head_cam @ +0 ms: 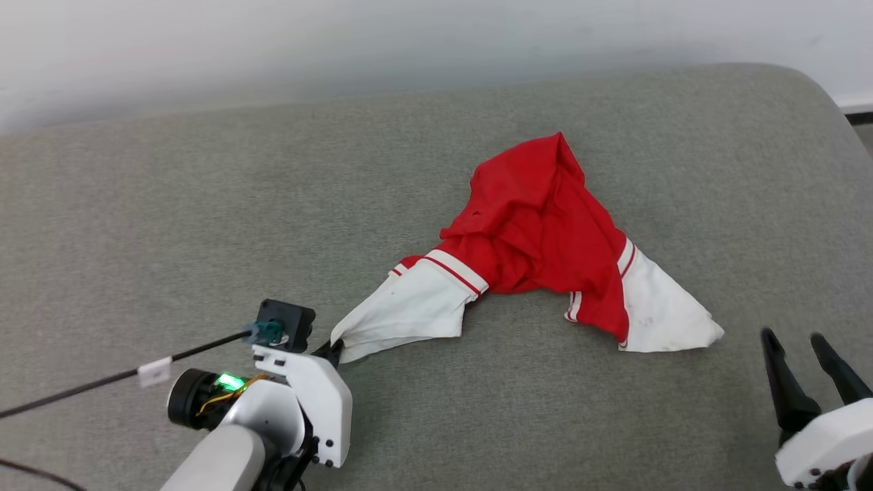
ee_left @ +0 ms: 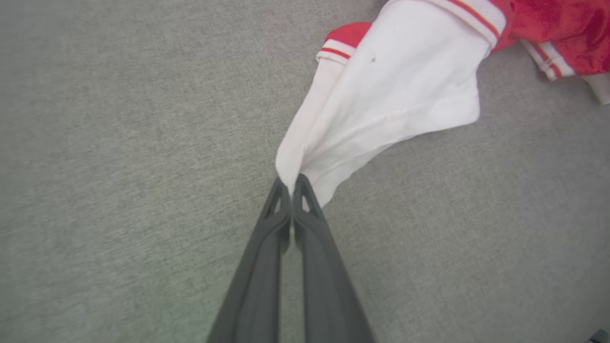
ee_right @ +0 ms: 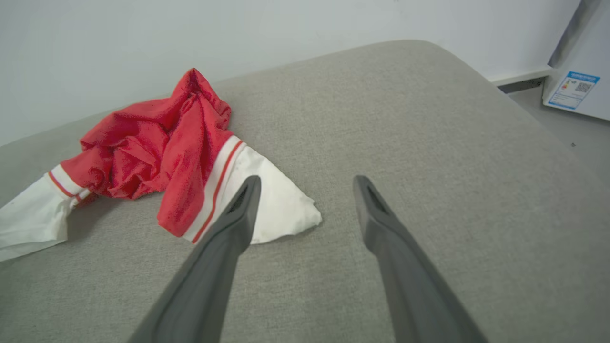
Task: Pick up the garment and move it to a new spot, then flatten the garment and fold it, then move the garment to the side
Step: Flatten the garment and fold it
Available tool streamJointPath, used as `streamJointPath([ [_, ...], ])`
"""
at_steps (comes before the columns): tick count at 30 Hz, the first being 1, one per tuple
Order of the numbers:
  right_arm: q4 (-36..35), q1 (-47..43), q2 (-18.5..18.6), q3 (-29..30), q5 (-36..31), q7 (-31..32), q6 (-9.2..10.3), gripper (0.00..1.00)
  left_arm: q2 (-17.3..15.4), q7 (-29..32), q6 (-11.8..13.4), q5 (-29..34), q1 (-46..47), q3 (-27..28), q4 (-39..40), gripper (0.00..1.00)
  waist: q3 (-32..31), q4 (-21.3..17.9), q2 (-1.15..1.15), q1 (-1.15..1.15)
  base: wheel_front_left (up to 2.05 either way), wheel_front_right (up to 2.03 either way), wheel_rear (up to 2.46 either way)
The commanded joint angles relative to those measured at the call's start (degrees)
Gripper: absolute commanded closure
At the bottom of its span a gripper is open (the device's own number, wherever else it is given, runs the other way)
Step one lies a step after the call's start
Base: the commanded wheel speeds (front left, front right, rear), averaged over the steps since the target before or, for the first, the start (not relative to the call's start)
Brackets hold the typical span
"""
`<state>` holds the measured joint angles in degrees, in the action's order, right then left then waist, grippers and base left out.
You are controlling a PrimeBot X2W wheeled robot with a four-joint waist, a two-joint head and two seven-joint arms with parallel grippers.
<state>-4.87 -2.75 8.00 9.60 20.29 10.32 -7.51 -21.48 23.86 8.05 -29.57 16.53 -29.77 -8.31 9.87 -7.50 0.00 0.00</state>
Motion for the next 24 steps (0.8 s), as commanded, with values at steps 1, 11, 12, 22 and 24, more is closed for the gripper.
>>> streamJointPath([
  [1,1.88,-0.44,1.22,0.78,1.37,1.77,0.03,0.00,-0.65,-1.05,1.06,0.06,-1.63,0.75,2.00,1.00,-0.90,1.01,0.00,0.00,0.00,0.00,0.00],
  [11,15.21,8.53,9.36,-1.84,7.43,15.60,0.03,0.00,-2.76,-1.95,4.56,1.88,-4.08,2.02,14.34,1.00,0.67,5.43,0.00,0.00,0.00,0.00,0.00],
  [12,16.57,9.99,9.93,-2.73,7.91,16.79,0.03,0.00,-2.73,-1.83,4.51,1.99,-3.61,1.86,14.90,1.00,1.18,5.87,0.00,0.00,0.00,0.00,0.00],
  [22,32.30,18.44,12.19,-10.87,11.80,27.10,0.04,0.00,-1.95,-2.96,4.37,3.04,-1.04,1.19,16.44,1.00,4.92,9.07,0.00,0.00,0.00,0.00,0.00],
  [24,34.90,18.40,11.42,-11.67,12.71,29.05,0.04,0.84,-1.86,-3.36,4.45,2.84,-1.17,1.29,16.13,1.00,5.01,9.35,0.00,0.00,0.00,0.00,0.00],
])
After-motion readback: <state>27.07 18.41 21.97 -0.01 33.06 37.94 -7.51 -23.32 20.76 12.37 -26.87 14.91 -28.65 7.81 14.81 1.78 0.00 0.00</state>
